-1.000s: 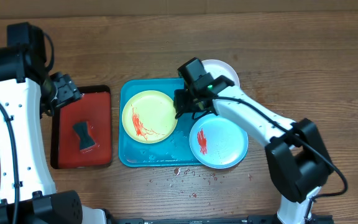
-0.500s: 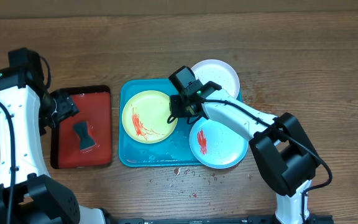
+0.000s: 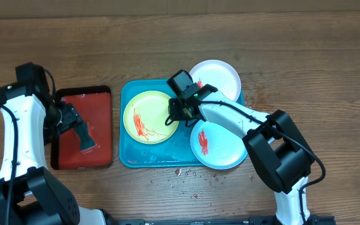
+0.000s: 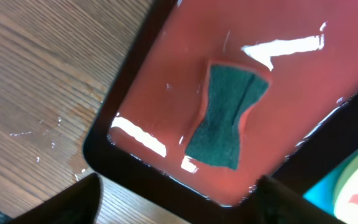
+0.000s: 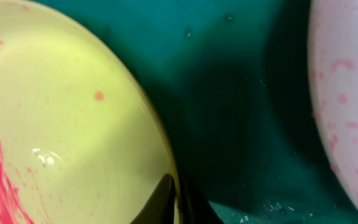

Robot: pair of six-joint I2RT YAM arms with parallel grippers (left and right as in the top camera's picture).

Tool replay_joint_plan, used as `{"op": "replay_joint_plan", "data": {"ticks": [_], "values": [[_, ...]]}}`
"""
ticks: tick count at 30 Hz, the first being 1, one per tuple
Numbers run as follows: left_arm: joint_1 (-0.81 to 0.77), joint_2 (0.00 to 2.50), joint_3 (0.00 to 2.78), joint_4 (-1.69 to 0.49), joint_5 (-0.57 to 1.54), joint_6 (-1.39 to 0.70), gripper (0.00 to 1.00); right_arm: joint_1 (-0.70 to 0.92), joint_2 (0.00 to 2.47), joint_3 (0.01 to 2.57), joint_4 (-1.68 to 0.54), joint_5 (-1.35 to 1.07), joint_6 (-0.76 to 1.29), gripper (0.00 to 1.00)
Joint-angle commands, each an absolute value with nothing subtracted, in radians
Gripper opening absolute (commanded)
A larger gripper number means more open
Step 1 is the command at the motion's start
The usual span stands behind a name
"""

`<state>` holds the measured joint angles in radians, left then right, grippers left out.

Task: Clean dirty plates on tray and stack at the side
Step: 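Grasp the green sponge from the red water tray with left gripper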

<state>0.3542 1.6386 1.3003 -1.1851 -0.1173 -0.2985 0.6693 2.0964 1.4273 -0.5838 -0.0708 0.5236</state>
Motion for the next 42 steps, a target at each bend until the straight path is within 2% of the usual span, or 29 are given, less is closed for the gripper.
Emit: {"op": "replay_joint_plan", "data": {"ticks": [1, 6, 9, 14, 17, 19, 36, 40, 42], "values": [[0.36, 1.631, 1.246, -1.155, -0.113, -0.276, 0.74, 0.675, 2.114, 1.446, -0.58, -0.057, 0.528, 0.04], [0.36, 1.631, 1.2, -1.078, -0.096, -0.251, 0.68, 0.675, 2.114, 1.446, -0.58, -0.058, 0.529, 0.04], [0.359, 1.631, 1.174, -1.014, -0.013, -0.154, 0.56, 0.675, 2.114, 1.446, -0.58, -0.061, 0.528, 0.04], [0.359, 1.631, 1.114, -0.939, 0.015, -0.134, 0.52, 0.675, 2.114, 1.446, -0.58, -0.061, 0.528, 0.04], [0.359, 1.631, 1.068, -0.881, 0.016, -0.133, 0.38, 0.675, 2.114, 1.446, -0.58, -0.061, 0.528, 0.04], [0.359, 1.631, 1.045, -0.854, 0.012, -0.134, 0.32, 0.675, 2.114, 1.446, -0.58, -0.061, 0.528, 0.04], [0.358, 1.631, 0.856, -0.593, 0.02, -0.134, 0.33, 0.675, 2.114, 1.446, -0.58, -0.06, 0.528, 0.04], [0.359, 1.631, 0.841, -0.57, 0.019, -0.134, 0.22, 0.675, 2.114, 1.446, -0.579, -0.061, 0.528, 0.04], [0.359, 1.631, 0.841, -0.564, 0.02, -0.134, 0.04, 0.675, 2.114, 1.446, -0.58, -0.061, 0.528, 0.04]]}}
